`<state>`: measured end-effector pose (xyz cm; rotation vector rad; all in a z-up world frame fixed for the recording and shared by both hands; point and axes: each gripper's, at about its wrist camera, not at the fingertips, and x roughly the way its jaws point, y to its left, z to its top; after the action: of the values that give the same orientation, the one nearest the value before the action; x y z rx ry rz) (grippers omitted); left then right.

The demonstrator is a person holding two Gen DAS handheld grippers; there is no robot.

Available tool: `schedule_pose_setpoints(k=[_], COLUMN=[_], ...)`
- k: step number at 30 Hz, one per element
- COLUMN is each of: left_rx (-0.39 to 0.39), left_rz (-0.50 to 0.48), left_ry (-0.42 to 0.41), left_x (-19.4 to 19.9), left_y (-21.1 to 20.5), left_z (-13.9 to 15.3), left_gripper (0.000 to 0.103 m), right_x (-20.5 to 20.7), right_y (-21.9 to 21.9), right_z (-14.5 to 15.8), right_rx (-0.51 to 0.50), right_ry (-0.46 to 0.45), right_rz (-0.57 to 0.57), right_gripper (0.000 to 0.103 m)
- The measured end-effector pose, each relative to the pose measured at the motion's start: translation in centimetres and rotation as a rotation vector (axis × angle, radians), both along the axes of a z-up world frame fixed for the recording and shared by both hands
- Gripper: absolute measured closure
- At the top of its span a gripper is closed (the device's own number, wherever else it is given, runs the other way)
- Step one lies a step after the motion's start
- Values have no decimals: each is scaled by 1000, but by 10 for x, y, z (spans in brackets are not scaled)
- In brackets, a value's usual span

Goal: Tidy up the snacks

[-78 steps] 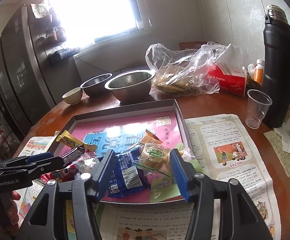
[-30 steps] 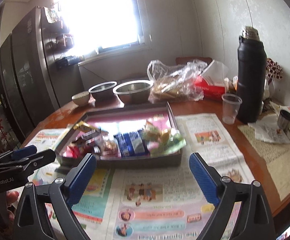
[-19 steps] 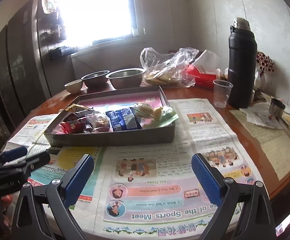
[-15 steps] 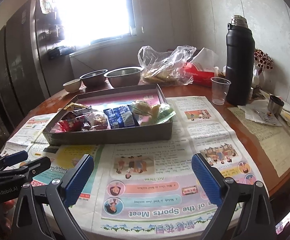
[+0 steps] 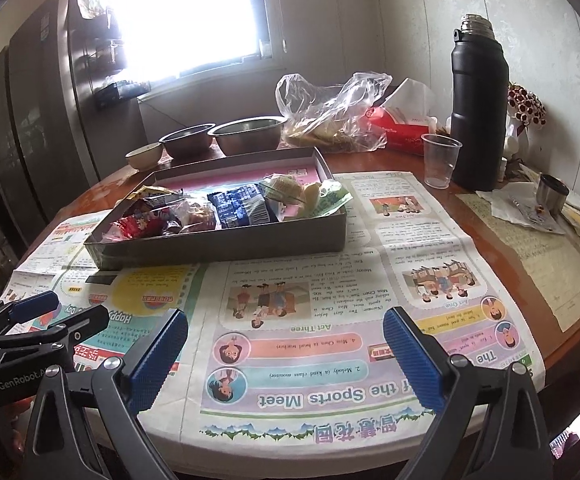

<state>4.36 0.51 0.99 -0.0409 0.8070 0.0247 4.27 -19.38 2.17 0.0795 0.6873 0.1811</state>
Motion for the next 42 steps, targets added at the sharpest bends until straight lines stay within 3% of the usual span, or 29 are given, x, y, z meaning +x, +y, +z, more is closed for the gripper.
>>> schedule_pose_setpoints(k=[42], left_rx=[-13], left_rz=[-10], left_ry=[23], left_x=[2], left_y=[1], left_z=[-5], left_gripper=[18], right_x=[1], right_y=[1], right_z=[-5], right_rx=[18], right_ry=[27], right_rz=[-3], right_gripper=[4])
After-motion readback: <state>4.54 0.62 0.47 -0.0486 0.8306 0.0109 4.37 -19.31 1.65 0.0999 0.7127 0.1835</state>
